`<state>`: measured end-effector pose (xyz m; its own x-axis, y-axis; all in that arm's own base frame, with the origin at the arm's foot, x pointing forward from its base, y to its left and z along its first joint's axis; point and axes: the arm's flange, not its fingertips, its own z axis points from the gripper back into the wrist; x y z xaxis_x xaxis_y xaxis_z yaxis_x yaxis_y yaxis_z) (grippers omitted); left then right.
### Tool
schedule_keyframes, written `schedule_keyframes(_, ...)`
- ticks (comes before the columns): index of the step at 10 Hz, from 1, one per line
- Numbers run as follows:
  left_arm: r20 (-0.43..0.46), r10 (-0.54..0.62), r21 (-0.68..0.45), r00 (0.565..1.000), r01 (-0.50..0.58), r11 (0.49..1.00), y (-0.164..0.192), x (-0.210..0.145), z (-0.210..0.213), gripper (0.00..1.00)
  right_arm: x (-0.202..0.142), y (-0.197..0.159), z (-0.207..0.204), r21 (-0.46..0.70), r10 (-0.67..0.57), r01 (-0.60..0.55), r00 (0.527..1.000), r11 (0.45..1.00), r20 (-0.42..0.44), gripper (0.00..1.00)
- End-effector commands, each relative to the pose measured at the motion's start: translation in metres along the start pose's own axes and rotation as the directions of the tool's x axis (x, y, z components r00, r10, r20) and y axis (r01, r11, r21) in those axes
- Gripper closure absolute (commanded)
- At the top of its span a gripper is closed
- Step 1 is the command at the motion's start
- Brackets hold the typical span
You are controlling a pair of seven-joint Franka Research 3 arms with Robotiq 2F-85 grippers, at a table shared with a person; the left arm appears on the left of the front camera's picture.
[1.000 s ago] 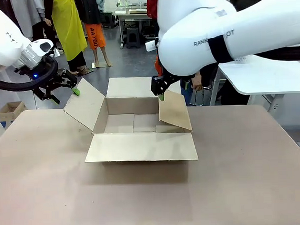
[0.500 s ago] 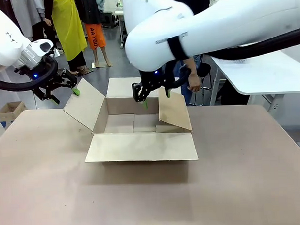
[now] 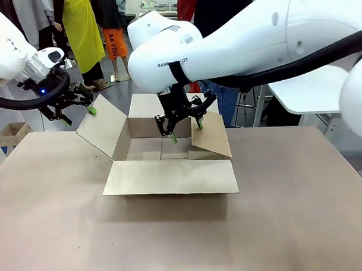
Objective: Pack the gift set into the box.
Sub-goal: Place both hands on the side flaps of the Package Box and spread them outward.
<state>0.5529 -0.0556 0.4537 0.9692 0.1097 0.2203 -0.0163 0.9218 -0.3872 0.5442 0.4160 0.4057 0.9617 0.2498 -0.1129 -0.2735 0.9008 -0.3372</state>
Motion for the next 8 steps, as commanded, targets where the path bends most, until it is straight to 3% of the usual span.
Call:
schedule_keyframes(1, 0.004, 0.010, 0.012, 1.000, -0.010, 1.000, -0.001, 0.000, 0.001, 0.00, 0.014, -0.002, -0.003, -0.105, -0.042, 0.039, 0.999, 0.994, -0.026, 0.00)
schedule_keyframes(3, 0.004, 0.010, 0.012, 1.000, -0.010, 1.000, -0.001, 0.000, 0.001, 0.00, 0.008, -0.016, -0.009, -0.170, -0.074, 0.071, 0.997, 0.983, -0.010, 0.00)
schedule_keyframes(5, 0.004, 0.010, 0.012, 1.000, -0.010, 1.000, -0.001, 0.000, 0.001, 0.00, 0.002, -0.027, 0.003, -0.248, -0.051, 0.066, 0.996, 0.967, 0.067, 0.00)
schedule_keyframes(8, 0.004, 0.010, 0.012, 1.000, -0.010, 1.000, -0.001, 0.000, 0.001, 0.00, -0.012, -0.056, 0.028, -0.330, -0.099, 0.109, 0.994, 0.938, 0.048, 0.00)
